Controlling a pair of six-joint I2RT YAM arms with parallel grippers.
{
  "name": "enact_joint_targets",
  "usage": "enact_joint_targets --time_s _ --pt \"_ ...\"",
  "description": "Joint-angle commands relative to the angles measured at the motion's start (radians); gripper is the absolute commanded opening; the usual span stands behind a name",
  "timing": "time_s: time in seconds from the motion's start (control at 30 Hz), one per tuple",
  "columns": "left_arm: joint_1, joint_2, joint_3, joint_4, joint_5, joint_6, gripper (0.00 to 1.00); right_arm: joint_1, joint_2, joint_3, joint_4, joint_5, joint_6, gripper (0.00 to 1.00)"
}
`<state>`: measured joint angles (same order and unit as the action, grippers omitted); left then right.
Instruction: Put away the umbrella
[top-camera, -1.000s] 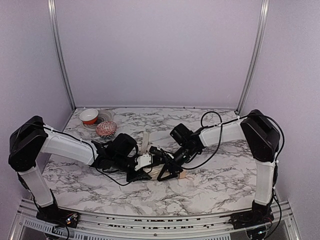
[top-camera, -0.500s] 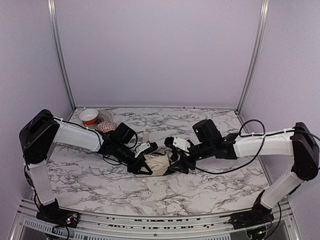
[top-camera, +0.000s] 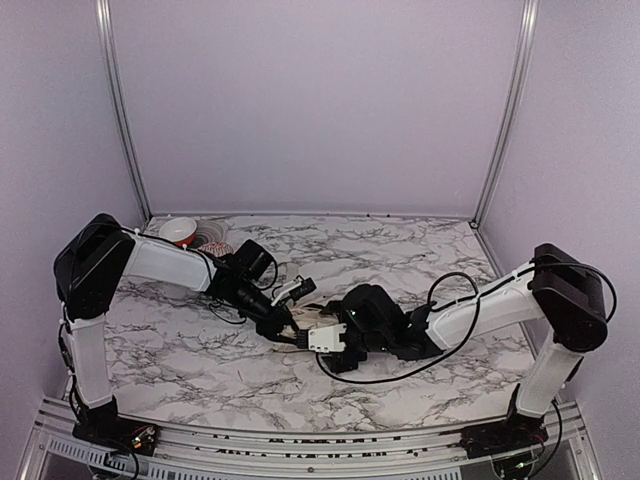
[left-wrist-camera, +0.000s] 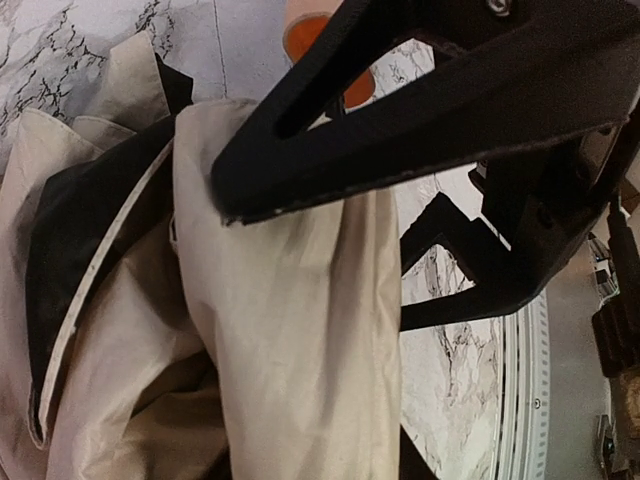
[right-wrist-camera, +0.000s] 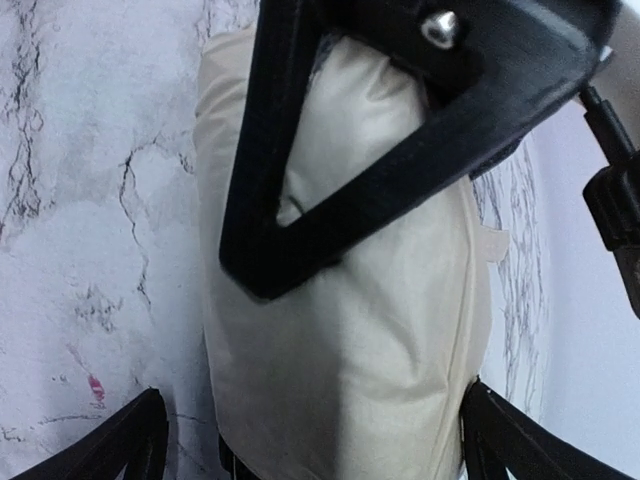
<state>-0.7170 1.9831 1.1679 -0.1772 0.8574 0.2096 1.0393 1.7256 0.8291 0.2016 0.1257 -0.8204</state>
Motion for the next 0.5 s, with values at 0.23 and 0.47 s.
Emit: enact_joint_targets --time_s 0.23,0.47 --pt "-0.012 0.118 0.007 -0.256 0.000 0.026 0.04 -0.016 0.121 0.095 -0.012 0.114 -0.124 0.91" --pt "-0.011 0.115 0.019 -0.281 0.027 0.058 0.06 -0.031 0.138 0.117 -0.060 0.109 -0.120 0.59"
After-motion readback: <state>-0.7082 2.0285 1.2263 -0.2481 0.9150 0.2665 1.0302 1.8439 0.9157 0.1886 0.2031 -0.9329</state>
